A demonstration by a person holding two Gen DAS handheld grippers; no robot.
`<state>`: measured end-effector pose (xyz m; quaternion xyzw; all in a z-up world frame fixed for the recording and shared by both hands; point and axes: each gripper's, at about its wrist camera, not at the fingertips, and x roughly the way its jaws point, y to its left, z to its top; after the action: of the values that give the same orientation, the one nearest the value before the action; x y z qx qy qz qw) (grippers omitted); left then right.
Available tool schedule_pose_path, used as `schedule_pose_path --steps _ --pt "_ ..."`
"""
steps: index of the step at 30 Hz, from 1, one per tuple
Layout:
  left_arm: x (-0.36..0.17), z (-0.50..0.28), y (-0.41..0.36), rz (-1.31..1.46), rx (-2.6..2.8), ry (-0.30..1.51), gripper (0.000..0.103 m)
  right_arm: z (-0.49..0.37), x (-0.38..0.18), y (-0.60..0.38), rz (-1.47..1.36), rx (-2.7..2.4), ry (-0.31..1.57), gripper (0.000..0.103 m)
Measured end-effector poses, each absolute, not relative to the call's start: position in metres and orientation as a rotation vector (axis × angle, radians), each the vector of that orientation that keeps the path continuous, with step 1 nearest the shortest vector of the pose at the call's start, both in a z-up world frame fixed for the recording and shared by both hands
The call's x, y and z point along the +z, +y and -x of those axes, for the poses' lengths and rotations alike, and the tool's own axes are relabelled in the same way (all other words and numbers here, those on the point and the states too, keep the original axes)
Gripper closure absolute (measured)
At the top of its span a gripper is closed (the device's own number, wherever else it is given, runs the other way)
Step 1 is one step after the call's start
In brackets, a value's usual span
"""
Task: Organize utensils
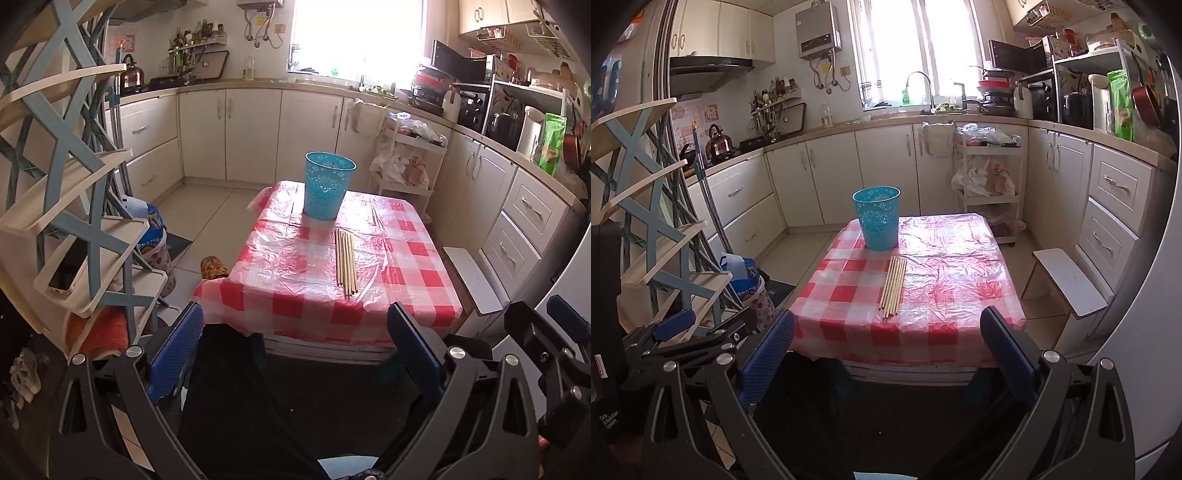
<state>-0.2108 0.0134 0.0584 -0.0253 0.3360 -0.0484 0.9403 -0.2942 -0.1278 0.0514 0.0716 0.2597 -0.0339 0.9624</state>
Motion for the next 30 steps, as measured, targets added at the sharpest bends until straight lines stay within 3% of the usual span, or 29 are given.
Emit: schedule_pose_path --steps 30 --pt "0.0552 0.2125 0.0101 0.050 -0.096 0.681 0.008 0.2926 0.0552 -0.1306 -0.147 -0.066 0.526 0.007"
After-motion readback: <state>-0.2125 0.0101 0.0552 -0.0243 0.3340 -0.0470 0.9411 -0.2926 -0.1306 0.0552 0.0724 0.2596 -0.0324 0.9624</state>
